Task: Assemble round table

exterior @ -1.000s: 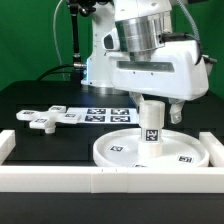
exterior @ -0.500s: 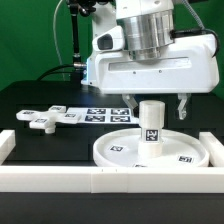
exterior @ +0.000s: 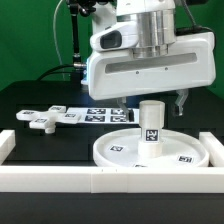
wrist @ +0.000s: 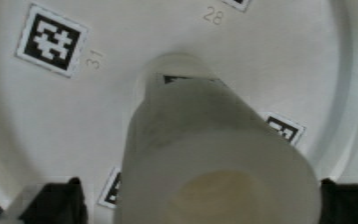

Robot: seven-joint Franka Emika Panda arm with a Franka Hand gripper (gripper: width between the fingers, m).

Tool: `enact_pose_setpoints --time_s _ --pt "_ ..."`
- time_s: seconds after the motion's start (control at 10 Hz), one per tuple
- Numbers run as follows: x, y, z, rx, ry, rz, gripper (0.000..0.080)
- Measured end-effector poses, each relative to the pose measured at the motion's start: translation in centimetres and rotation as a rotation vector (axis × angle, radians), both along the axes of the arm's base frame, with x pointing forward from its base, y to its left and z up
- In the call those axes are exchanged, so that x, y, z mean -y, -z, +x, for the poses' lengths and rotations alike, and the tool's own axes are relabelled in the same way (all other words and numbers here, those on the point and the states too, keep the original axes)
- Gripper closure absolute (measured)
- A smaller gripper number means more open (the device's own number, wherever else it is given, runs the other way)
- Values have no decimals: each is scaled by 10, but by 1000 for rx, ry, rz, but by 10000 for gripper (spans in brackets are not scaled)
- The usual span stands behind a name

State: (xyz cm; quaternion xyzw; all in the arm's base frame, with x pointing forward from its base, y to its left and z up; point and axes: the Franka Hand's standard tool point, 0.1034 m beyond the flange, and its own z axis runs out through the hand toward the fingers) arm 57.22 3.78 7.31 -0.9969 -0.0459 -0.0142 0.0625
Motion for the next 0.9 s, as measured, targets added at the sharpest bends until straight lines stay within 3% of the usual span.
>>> enact_pose_setpoints --time_s 0.3,0.6,0.9 --pt "0 0 0 21 -174 -7 151" --pt "-7 0 -1 43 -475 -54 151" --pt "-5 1 -1 61 -672 -62 151"
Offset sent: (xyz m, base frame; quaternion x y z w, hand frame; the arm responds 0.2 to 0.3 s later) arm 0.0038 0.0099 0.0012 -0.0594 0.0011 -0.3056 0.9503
